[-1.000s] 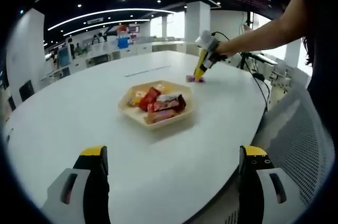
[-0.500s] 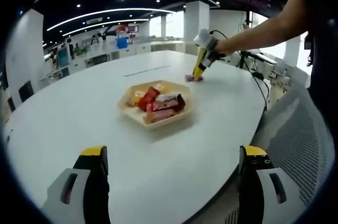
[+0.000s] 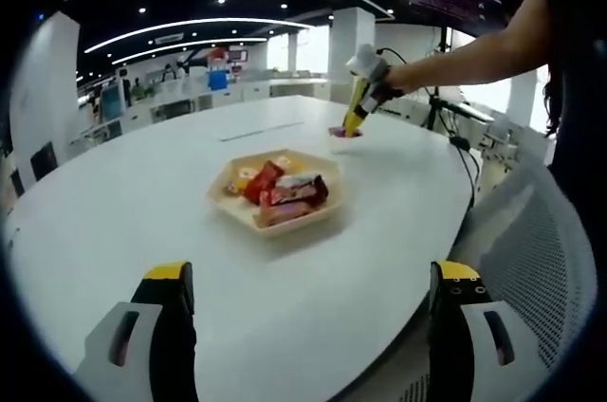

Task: Place the target food into the container with the food tongs after gripping and lifting it, then release it inside without dropping or visibly crushing the food.

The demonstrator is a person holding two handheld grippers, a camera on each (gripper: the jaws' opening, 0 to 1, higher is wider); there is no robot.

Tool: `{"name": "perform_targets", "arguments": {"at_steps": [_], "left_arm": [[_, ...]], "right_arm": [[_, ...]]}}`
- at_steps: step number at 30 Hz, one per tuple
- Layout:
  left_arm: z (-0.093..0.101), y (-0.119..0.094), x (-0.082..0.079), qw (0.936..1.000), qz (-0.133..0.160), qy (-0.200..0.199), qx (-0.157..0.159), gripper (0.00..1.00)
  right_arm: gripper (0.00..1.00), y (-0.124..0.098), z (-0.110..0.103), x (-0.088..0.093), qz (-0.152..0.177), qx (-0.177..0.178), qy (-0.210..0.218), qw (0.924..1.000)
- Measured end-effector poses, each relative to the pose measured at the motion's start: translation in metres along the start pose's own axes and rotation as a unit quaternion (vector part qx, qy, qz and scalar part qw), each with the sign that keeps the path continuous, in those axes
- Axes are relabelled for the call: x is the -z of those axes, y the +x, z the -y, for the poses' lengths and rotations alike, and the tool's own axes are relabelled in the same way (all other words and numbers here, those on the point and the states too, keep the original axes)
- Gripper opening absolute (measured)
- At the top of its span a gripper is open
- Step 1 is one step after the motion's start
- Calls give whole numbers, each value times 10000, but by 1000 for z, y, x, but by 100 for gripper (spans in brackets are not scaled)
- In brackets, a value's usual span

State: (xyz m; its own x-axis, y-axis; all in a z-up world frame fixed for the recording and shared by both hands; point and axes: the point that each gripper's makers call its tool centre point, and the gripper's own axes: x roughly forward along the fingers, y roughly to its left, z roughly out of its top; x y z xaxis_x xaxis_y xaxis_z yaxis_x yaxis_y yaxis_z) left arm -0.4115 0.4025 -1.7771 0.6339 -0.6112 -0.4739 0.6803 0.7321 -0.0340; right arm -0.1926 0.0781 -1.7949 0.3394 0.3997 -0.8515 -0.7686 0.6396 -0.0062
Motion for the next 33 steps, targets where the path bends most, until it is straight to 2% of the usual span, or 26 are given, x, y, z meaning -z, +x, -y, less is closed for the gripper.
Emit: {"name": "perform_targets", "arguments": {"at_steps": [18,25,33], "left_arm": [[-4,-2,-2,9999,82,-56,-64,100],[-5,-2,-4,9999,130,-47,-92,100],[-3,-3,-6,9999,146,2,-82,100]], "right_arm": [[23,-24,-6,-38,170,85,-278,9994],[23,-25,-21,-55,246,9,-439,9987],[23,-23,-48,-80,369,-124,-669,9970]]}}
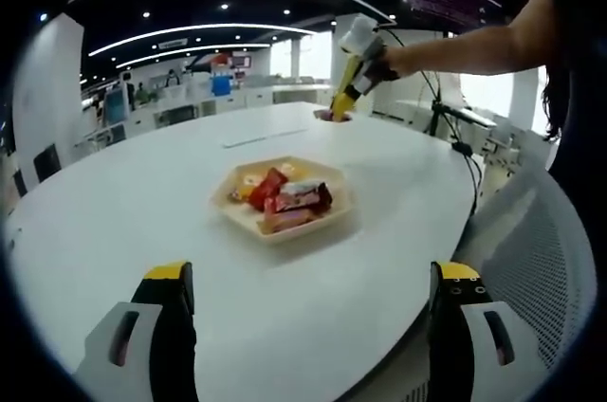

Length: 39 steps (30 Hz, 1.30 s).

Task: Place the target food into the container with the food tongs after gripping and lifting it, then release it inside without dropping or visibly crushing the food.

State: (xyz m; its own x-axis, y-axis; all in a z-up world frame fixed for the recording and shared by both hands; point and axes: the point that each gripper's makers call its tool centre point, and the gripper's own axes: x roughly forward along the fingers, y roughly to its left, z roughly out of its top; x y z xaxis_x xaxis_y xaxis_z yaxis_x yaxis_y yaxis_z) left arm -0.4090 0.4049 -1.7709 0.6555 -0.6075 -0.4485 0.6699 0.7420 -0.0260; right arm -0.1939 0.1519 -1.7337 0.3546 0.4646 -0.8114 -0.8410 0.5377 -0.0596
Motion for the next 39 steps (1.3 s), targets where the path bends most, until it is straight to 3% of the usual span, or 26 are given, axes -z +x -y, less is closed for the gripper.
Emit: {"name": "perform_targets", "arguments": {"at_steps": [20,27,39], "left_arm": [[1,0,-1,10000,24,58,-1,100],[2,0,-1,9999,23,98,9,100],[2,0,0,9999,-1,157,20,100]], "right_arm": [[23,18,-65,-60,250,-410,-527,9975],[23,20,-88,-73,317,-540,-700,9956],[24,19,-107,-92,465,-674,-813,9933]]}}
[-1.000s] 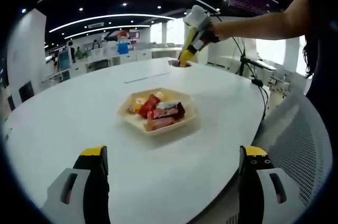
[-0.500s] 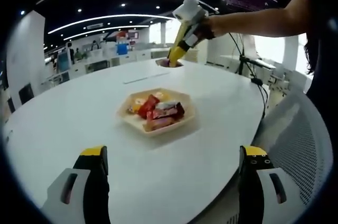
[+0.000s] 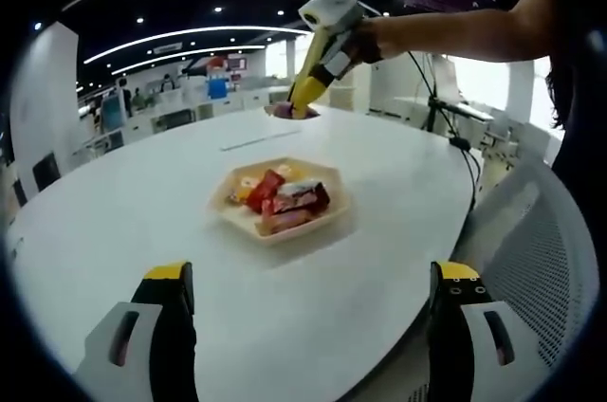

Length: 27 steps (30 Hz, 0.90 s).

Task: Place the target food into the container with the food tongs after gripping and lifting it, then release it inside without dropping or visibly crushing the food.

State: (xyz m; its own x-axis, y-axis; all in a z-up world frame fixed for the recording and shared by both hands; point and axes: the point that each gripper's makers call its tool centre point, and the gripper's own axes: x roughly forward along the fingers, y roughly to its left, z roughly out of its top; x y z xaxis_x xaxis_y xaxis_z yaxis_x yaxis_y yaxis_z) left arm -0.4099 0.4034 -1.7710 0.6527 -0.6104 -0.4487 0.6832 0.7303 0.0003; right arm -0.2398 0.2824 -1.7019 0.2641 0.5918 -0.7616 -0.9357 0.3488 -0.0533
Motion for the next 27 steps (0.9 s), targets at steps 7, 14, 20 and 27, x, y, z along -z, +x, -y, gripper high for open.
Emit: {"name": "perform_targets", "arguments": {"at_steps": [7,14,20,27], "left_arm": [[-1,-1,-1,10000,14,-2,-20,100],[-1,-1,-2,10000,39,-7,-33,100],[-2,-1,-2,10000,36,-45,-38,100],[-3,-5,-14,9997,253,-52,16,100]], "right_arm": [[25,0,-3,-4,25,14,-126,9999],[25,-8,-3,-7,178,98,-286,9994],[25,-24,-1,-23,927,257,-576,9937],[25,-60,-10,-36,1750,240,-509,9830]]}}
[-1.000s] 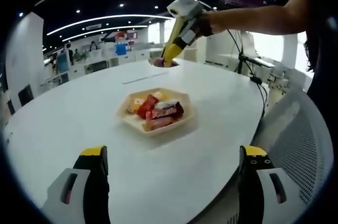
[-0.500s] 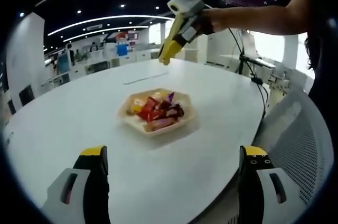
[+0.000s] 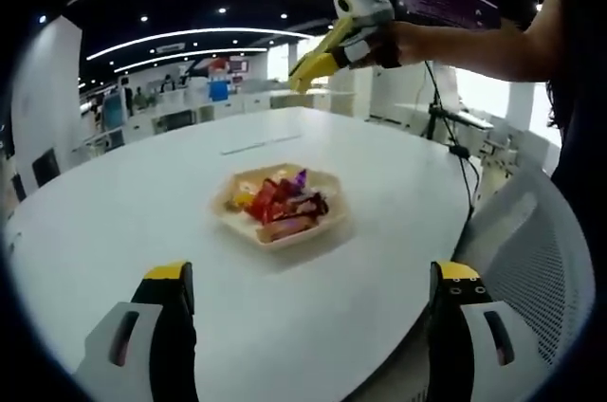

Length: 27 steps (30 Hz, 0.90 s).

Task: Place the target food into the container with the food tongs after gripping and lifting it, then release it inside without dropping or visibly crushing the food.

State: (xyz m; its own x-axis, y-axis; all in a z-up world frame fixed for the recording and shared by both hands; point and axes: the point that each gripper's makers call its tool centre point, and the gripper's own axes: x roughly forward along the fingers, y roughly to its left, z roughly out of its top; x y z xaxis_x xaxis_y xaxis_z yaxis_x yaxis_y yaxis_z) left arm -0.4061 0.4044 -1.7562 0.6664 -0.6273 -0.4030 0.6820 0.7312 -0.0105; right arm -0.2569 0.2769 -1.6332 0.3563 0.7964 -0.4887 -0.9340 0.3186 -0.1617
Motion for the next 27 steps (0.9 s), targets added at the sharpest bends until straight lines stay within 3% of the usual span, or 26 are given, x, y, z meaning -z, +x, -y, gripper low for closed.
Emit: {"name": "perform_targets", "arguments": {"at_steps": [3,5,8,12,15,17,21,23,25,27], "left_arm": [[1,1,-4,9993,-51,-285,236,100],[15,4,-22,9977,23,-201,645,100],[26,9,-77,9924,520,-105,1111,99],[32,15,-129,9857,716,373,1477,89],[44,17,-173,9746,987,645,1905,80],[54,21,-187,9666,930,1030,2156,74],[69,31,-198,9549,762,1472,2465,61],[74,40,-204,9555,690,1403,2502,55],[82,44,-210,9507,786,1473,2612,54],[88,47,-209,9465,694,1610,2711,53]], "right_arm": [[25,-22,-8,-16,528,-59,117,9985],[26,-31,-14,-19,658,-146,76,9977],[26,-49,-30,-29,1096,-375,185,9931],[26,-67,-50,-36,1529,-721,373,9849],[26,-80,-62,-42,1862,-876,456,9775],[26,-87,-68,-46,2074,-928,503,9726],[26,-93,-81,-42,2236,-1107,524,9670],[26,-94,-83,-42,2299,-1095,543,9655],[27,-95,-87,-41,2332,-1146,576,9639],[27,-96,-87,-38,2385,-1114,632,9627]]}}
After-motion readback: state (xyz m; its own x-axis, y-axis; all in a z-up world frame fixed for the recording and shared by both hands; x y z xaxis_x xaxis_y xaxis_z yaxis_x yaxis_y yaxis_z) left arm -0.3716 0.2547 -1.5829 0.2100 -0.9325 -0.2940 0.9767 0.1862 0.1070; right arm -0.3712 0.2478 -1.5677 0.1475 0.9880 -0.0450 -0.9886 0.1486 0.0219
